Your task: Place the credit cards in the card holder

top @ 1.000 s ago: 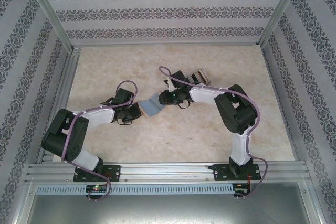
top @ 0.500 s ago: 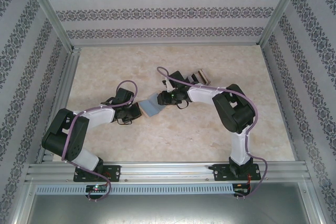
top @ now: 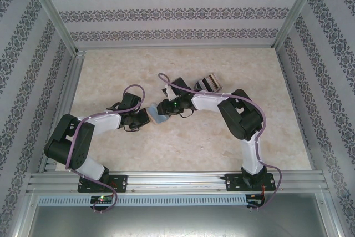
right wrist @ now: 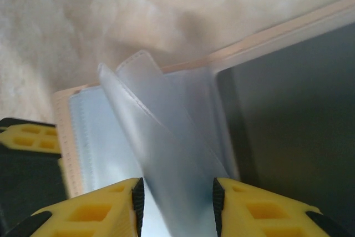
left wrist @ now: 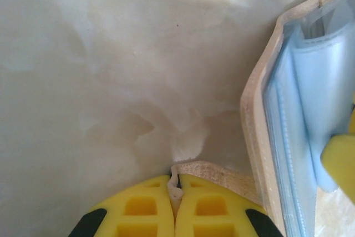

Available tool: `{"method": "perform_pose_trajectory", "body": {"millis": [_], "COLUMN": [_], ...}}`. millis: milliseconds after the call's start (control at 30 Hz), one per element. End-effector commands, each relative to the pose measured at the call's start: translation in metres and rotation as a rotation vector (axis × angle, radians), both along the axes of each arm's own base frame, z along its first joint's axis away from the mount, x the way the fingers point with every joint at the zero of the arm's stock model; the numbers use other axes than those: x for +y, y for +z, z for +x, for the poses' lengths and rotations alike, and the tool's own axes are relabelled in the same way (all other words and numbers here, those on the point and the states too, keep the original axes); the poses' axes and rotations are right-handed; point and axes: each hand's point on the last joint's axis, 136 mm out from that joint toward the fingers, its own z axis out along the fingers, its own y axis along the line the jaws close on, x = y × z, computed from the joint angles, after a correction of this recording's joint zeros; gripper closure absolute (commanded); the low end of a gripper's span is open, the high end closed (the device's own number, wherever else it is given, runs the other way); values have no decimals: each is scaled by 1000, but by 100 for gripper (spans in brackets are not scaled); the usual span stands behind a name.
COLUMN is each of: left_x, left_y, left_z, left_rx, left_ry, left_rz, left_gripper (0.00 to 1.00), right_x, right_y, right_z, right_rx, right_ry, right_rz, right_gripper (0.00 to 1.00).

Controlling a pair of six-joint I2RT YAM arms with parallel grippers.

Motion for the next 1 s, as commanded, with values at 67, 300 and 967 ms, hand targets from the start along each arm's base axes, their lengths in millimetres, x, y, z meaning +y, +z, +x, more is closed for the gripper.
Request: {"method": "perform_pose_trajectory", "body": {"millis": [67,300,967], "left_x": [15,15,14], "left_y": [-31,-32,-32], "left_z": [-1,0,-1], "left_rx": [25,22,24], "left_ry": [21,22,20], "left_rz": [85,83,77], "left_gripper": [100,100,100], "right_x": [30,24,-53], "right_y": [49,103,2], "right_z": [-17,-28,18], "right_rx": [22,-26,-27], "right_ry": [86,117,-106], "right_rz": [168,247,-70], "right_gripper": [59,59,58]}}
